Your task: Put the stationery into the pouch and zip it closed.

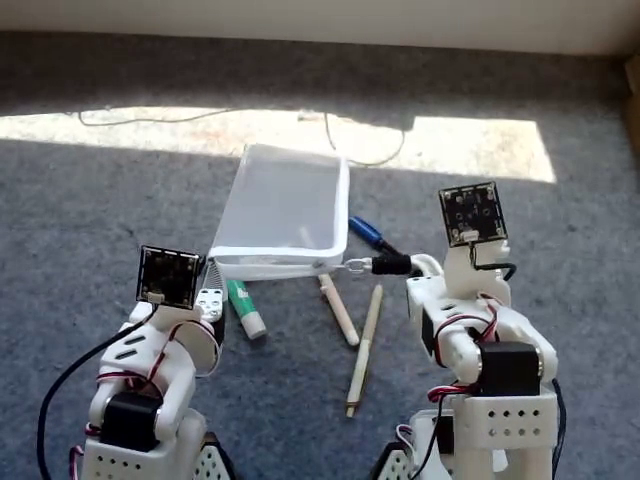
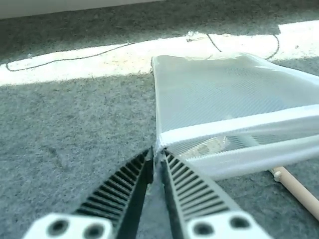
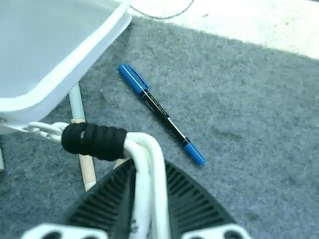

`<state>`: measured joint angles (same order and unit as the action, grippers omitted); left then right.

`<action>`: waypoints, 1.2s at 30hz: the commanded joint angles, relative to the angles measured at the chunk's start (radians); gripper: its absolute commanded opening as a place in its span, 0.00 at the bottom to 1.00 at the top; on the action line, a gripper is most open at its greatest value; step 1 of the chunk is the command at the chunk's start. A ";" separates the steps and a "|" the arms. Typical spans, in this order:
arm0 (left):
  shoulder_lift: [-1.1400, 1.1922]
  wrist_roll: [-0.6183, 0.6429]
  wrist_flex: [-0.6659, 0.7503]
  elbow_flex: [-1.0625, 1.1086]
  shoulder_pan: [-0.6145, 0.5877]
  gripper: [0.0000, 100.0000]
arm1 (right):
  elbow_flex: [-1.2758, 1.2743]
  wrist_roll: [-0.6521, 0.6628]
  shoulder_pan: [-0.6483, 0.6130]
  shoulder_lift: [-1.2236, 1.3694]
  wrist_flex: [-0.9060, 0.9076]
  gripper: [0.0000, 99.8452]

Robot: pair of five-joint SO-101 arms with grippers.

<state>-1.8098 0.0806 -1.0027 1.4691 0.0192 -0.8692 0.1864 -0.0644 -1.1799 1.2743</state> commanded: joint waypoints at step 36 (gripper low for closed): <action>-0.008 -0.008 0.141 0.053 0.027 0.11 | 0.424 -0.008 -0.226 -0.027 0.317 0.01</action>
<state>-1.8098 0.0852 -0.8800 1.5719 0.0345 -0.5071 0.1864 -0.2670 -1.1891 1.5796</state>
